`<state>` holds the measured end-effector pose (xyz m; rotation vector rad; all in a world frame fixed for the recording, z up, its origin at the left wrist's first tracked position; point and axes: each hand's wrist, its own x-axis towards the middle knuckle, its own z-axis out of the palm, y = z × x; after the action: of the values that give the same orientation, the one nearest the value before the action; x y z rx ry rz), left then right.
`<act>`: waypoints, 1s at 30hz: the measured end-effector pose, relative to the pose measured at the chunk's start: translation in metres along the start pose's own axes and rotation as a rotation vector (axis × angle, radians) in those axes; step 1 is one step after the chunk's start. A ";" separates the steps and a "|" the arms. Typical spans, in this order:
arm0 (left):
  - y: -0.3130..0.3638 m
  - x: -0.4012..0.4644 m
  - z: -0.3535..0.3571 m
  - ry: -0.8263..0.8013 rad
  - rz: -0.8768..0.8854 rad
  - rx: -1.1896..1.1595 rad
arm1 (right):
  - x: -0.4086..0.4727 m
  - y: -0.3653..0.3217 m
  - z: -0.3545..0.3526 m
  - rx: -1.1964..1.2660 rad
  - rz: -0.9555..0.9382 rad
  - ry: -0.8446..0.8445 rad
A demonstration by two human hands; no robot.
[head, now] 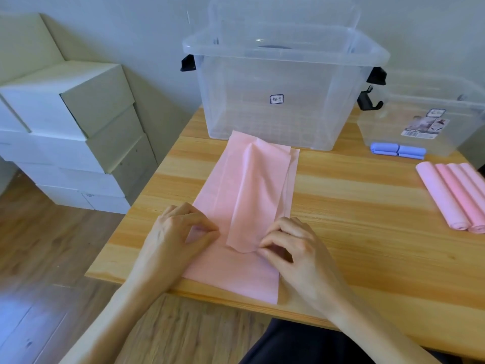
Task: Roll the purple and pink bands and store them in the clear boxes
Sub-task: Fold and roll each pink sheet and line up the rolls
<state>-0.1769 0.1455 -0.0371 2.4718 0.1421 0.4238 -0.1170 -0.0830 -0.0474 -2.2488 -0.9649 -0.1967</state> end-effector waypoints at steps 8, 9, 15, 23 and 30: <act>0.021 0.005 -0.023 0.089 -0.178 -0.266 | 0.017 -0.007 -0.051 0.548 0.206 0.095; 0.024 0.006 -0.029 0.111 -0.194 -0.335 | 0.018 -0.011 -0.058 0.571 0.192 0.110; 0.044 -0.015 -0.061 0.061 -0.194 -0.480 | -0.004 -0.031 -0.082 0.409 0.091 0.050; 0.019 -0.050 -0.056 -0.186 -0.331 -0.307 | -0.041 -0.020 -0.054 0.209 -0.010 -0.263; 0.009 -0.046 -0.063 -0.482 -0.321 -0.150 | -0.041 -0.018 -0.047 0.279 0.128 -0.480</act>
<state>-0.2412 0.1645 0.0036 2.2752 0.2880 -0.2878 -0.1531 -0.1277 -0.0178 -2.1217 -1.0084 0.5266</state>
